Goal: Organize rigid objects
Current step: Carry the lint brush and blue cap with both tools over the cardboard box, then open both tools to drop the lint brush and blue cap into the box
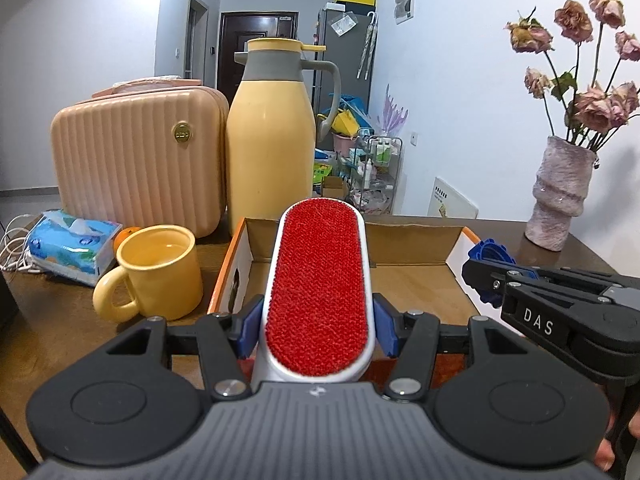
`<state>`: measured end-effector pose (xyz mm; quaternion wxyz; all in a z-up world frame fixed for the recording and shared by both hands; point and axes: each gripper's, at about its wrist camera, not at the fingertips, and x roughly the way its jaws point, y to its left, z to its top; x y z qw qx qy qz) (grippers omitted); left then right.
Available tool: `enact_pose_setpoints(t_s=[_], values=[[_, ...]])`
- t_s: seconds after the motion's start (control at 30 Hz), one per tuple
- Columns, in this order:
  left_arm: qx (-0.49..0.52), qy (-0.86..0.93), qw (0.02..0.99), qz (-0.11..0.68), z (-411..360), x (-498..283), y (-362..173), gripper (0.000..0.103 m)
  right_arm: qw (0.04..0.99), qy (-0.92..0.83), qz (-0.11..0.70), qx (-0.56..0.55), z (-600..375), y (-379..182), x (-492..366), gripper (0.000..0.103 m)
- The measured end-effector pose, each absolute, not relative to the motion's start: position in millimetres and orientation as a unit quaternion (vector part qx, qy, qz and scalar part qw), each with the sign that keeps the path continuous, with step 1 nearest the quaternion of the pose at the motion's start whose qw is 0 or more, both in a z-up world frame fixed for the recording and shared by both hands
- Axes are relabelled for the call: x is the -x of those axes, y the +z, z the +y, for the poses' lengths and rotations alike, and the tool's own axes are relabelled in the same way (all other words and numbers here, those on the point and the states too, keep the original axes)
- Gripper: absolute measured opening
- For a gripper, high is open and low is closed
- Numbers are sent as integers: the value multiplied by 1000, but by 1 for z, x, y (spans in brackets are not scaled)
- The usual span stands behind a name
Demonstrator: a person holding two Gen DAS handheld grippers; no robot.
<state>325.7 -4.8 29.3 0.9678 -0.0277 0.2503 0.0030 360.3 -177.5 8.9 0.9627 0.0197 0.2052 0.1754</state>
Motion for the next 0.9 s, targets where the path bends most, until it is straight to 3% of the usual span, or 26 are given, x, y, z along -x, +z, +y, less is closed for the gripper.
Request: enact_pose_setpoints(t_s=[0.8, 0.83, 0.87, 0.9], values=[[26, 73, 937, 340, -2, -441, 6, 57, 944, 156, 292, -3, -165, -21, -446, 7], [32, 75, 936, 341, 1, -442, 6, 59, 942, 156, 297, -1, -164, -22, -447, 7], [34, 80, 936, 341, 4, -441, 6, 68, 940, 154, 305, 1, -164, -23, -447, 11], [33, 88, 936, 340, 6, -440, 8, 90, 939, 147, 310, 3, -164, -23, -446, 16]])
